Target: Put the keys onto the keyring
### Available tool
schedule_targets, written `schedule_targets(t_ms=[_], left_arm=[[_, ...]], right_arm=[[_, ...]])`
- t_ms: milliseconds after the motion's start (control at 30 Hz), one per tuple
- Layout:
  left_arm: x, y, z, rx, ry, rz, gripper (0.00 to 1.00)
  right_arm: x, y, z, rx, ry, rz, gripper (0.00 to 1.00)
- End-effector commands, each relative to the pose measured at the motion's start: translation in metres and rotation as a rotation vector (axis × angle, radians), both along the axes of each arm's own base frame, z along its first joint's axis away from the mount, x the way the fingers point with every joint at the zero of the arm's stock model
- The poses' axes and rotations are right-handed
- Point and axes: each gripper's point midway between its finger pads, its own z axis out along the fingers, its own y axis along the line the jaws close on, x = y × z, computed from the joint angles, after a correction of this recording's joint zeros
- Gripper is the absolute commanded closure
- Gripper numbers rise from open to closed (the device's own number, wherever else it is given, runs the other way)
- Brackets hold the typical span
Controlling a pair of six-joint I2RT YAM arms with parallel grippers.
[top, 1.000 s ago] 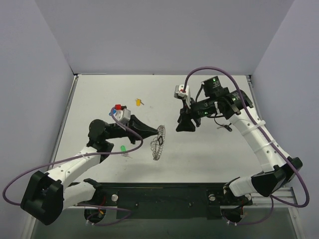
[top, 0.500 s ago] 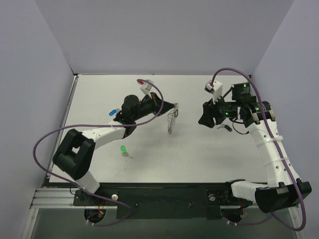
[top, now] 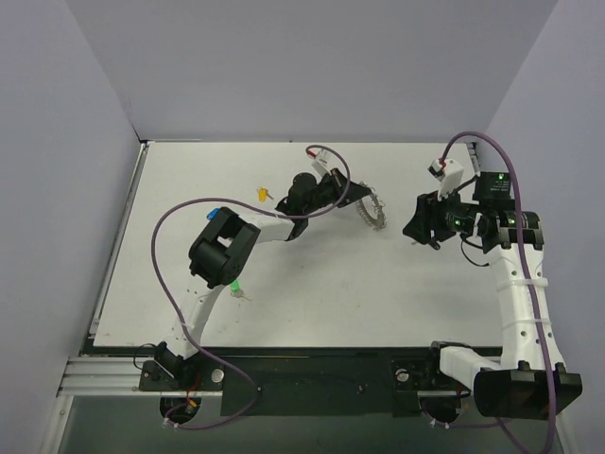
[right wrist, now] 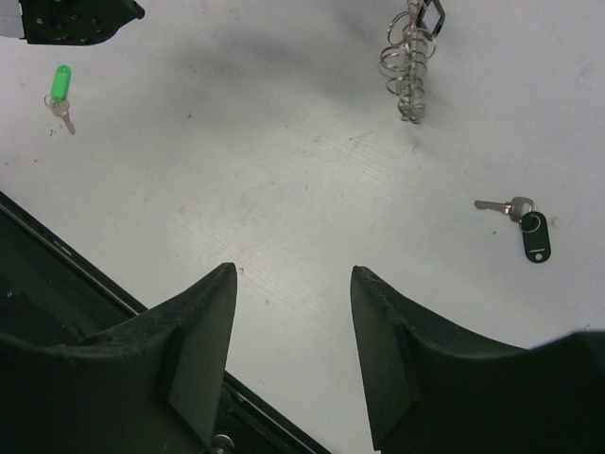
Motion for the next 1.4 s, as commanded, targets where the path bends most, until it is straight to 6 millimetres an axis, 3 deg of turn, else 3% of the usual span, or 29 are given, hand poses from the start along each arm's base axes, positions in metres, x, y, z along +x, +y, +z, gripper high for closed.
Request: schedule_targets(t_ms=[0, 67, 100, 133, 167, 233, 400, 433, 567, 600, 633, 667, 700, 733, 767, 800, 833, 900, 933, 967, 1000, 1033, 1067, 1100, 1133, 1167, 1200, 1233, 1367], left_arm=[[0.008, 0.002, 0.049, -0.167, -0.077, -0.007, 1.00], [0.011, 0.015, 0.031, -0.131, -0.050, 0.018, 1.00], [0.013, 0.022, 0.031, -0.124, -0.050, 0.029, 1.00], [0.011, 0.028, 0.016, -0.099, -0.018, 0.037, 1.00], [0.011, 0.035, 0.017, -0.091, -0.022, 0.044, 1.00], [-0.001, 0.046, -0.015, -0.012, 0.034, 0.035, 1.00], [-0.025, 0.054, -0.058, 0.136, 0.125, -0.017, 0.98], [-0.026, 0.054, -0.062, 0.152, 0.124, -0.032, 0.96], [-0.028, 0.062, -0.080, 0.307, 0.167, -0.028, 0.60], [-0.027, 0.066, -0.067, 0.332, 0.136, -0.008, 0.44], [-0.026, 0.076, -0.075, 0.429, 0.124, 0.022, 0.37], [-0.025, 0.084, -0.062, 0.492, 0.060, 0.043, 0.28], [-0.023, 0.096, -0.063, 0.562, 0.068, 0.095, 0.25], [-0.024, 0.106, -0.047, 0.608, 0.008, 0.125, 0.25], [-0.029, 0.114, -0.047, 0.642, 0.010, 0.129, 0.23], [-0.033, 0.124, -0.028, 0.658, -0.038, 0.154, 0.23], [-0.039, 0.131, -0.025, 0.681, -0.044, 0.159, 0.23], [-0.054, 0.154, 0.025, 0.686, -0.142, 0.213, 0.22], [-0.059, 0.166, 0.024, 0.726, -0.162, 0.227, 0.22], [-0.070, 0.179, 0.047, 0.729, -0.191, 0.245, 0.21], [-0.072, 0.194, 0.047, 0.758, -0.196, 0.269, 0.20], [-0.082, 0.207, 0.070, 0.739, -0.222, 0.295, 0.17], [-0.085, 0.222, 0.069, 0.735, -0.205, 0.299, 0.16], [-0.089, 0.245, 0.089, 0.707, -0.217, 0.342, 0.16], [-0.099, 0.252, 0.090, 0.691, -0.199, 0.332, 0.15], [-0.104, 0.271, 0.108, 0.663, -0.220, 0.376, 0.15], [-0.111, 0.278, 0.107, 0.669, -0.212, 0.369, 0.15], [-0.119, 0.290, 0.120, 0.661, -0.240, 0.399, 0.15], [-0.142, 0.313, 0.138, 0.670, -0.280, 0.447, 0.14]], right_arm=[[-0.012, 0.001, -0.008, 0.036, 0.018, -0.002, 0.53], [-0.016, 0.000, -0.016, 0.040, 0.037, -0.003, 0.53], [-0.018, 0.001, -0.019, 0.045, 0.043, 0.001, 0.53], [-0.019, 0.001, -0.023, 0.050, 0.056, -0.003, 0.53], [-0.020, 0.002, -0.026, 0.058, 0.067, 0.002, 0.53], [-0.023, 0.004, -0.031, 0.070, 0.084, 0.006, 0.53], [-0.027, 0.006, -0.041, 0.082, 0.105, 0.007, 0.53], [-0.028, 0.006, -0.045, 0.081, 0.113, 0.006, 0.53], [-0.032, 0.002, -0.053, 0.064, 0.121, -0.011, 0.52], [-0.033, -0.001, -0.056, 0.045, 0.122, -0.022, 0.52], [-0.034, -0.002, -0.056, 0.033, 0.115, -0.024, 0.52], [-0.035, -0.006, -0.059, 0.012, 0.114, -0.036, 0.51], [-0.036, -0.008, -0.060, -0.003, 0.108, -0.032, 0.51], [-0.038, -0.012, -0.060, -0.027, 0.110, -0.041, 0.50], [-0.038, -0.017, -0.063, -0.056, 0.115, -0.048, 0.50], [-0.039, -0.018, -0.061, -0.069, 0.117, -0.049, 0.50], [-0.038, -0.024, -0.062, -0.095, 0.122, -0.071, 0.50], [-0.036, -0.032, -0.055, -0.126, 0.107, -0.111, 0.48], [-0.033, -0.036, -0.050, -0.137, 0.085, -0.134, 0.47], [-0.031, -0.040, -0.047, -0.142, 0.075, -0.178, 0.46], [-0.027, -0.044, -0.041, -0.144, 0.053, -0.208, 0.45], [-0.024, -0.050, -0.036, -0.149, 0.045, -0.260, 0.44], [-0.020, -0.053, -0.030, -0.150, 0.028, -0.290, 0.41], [-0.015, -0.060, -0.022, -0.148, 0.007, -0.355, 0.39], [-0.013, -0.063, -0.018, -0.123, 0.009, -0.407, 0.36], [-0.009, -0.068, -0.012, -0.121, -0.018, -0.459, 0.35], [-0.008, -0.071, -0.008, -0.093, -0.021, -0.516, 0.29], [-0.006, -0.077, -0.001, -0.089, -0.050, -0.561, 0.21], [-0.003, -0.087, 0.014, -0.030, -0.094, -0.697, 0.17]])
